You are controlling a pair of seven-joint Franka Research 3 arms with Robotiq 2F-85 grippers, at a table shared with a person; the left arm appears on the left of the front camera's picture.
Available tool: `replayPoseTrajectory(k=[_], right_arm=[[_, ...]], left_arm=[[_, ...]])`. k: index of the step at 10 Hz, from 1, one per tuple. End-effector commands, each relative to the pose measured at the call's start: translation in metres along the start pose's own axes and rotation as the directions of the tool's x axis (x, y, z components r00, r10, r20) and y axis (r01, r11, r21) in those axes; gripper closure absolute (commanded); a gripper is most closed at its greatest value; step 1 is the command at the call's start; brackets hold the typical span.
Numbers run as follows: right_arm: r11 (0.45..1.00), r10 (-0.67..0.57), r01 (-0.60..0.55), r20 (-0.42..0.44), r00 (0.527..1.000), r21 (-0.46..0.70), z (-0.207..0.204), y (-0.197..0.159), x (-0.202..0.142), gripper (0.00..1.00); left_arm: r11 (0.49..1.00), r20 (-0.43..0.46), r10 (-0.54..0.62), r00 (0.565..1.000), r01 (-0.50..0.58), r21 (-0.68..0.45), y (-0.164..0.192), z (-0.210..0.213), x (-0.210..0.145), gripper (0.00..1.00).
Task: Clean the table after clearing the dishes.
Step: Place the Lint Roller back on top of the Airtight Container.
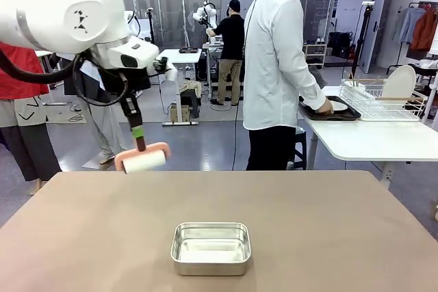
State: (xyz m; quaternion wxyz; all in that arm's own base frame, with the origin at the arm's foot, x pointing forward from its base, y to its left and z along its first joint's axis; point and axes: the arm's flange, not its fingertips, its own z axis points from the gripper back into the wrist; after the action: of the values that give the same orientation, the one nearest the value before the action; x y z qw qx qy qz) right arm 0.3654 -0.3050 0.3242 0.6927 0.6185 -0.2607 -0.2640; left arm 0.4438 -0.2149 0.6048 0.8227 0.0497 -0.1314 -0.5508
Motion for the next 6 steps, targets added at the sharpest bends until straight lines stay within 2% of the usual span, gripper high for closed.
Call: replayPoseTrajectory(k=[1,3,4,5,6], right_arm=[[1.0,-0.001,0.001,0.003,1.0,0.003,0.001,0.004,-0.001,0.0],[1.0,-0.001,0.001,0.003,1.0,0.003,0.001,0.004,-0.001,0.0],[1.0,-0.001,0.001,0.003,1.0,0.003,0.001,0.004,-0.001,0.0],[1.0,-0.001,0.001,0.003,1.0,0.003,0.001,0.004,-0.001,0.0],[1.0,-0.001,0.001,0.003,1.0,0.003,0.001,0.004,-0.001,0.0]], left_arm=[[0.978,0.041,-0.206,0.978,0.208,-0.032,-0.025,0.001,0.001,0.8],[0.908,0.078,-0.395,0.915,0.402,-0.114,-0.075,-0.007,0.023,0.8],[0.892,0.091,-0.428,0.899,0.437,-0.119,-0.096,-0.007,0.03,0.8],[0.916,0.014,-0.4,0.916,0.4,-0.007,-0.107,0.0,0.031,0.8],[0.917,0.081,-0.382,0.921,0.388,-0.095,-0.086,-0.009,0.043,0.8]])
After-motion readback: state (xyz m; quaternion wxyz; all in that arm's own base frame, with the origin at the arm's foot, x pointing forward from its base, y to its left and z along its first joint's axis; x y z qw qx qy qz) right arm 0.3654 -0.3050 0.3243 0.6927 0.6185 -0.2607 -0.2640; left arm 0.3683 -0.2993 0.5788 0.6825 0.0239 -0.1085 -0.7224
